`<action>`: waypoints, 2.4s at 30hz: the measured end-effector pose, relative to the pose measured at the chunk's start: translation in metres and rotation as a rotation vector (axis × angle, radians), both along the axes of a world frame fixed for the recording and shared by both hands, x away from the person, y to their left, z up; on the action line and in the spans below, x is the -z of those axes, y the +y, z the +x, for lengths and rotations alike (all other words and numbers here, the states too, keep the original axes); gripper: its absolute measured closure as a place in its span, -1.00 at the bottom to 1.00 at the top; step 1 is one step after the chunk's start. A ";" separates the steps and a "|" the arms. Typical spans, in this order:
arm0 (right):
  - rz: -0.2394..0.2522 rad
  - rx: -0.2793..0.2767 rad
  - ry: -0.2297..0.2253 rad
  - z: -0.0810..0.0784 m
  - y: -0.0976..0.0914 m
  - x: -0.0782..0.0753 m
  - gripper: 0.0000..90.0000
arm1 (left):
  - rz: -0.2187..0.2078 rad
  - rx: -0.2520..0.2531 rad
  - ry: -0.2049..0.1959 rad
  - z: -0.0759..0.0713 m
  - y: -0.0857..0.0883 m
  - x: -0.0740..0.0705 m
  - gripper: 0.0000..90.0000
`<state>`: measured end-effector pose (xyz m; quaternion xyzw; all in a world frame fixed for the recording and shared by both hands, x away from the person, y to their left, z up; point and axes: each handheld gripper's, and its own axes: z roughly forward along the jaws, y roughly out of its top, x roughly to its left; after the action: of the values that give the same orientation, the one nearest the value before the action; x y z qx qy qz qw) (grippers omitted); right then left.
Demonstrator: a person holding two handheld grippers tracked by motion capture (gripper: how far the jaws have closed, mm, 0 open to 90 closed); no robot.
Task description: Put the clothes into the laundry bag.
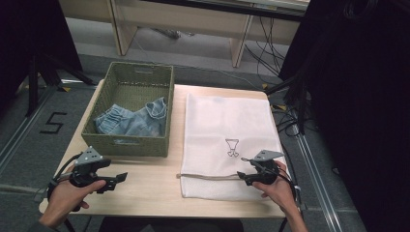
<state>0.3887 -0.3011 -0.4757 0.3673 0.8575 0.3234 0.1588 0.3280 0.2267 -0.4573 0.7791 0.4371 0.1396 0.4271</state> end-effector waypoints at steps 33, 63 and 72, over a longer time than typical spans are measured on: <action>-0.101 -0.235 0.074 0.020 0.027 0.018 0.85 | -0.007 0.008 -0.001 -0.001 0.000 -0.001 -0.58; -0.184 -0.217 -0.241 0.044 0.040 -0.040 0.97 | 0.000 0.015 -0.011 0.000 0.001 -0.003 -0.58; -0.147 -0.191 -0.336 0.045 0.040 -0.060 0.97 | -0.014 0.012 -0.022 0.000 -0.001 -0.005 -0.58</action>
<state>0.4338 -0.2610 -0.4160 0.2127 0.8712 0.3301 0.2945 0.3279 0.2253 -0.4525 0.7771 0.4287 0.1426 0.4383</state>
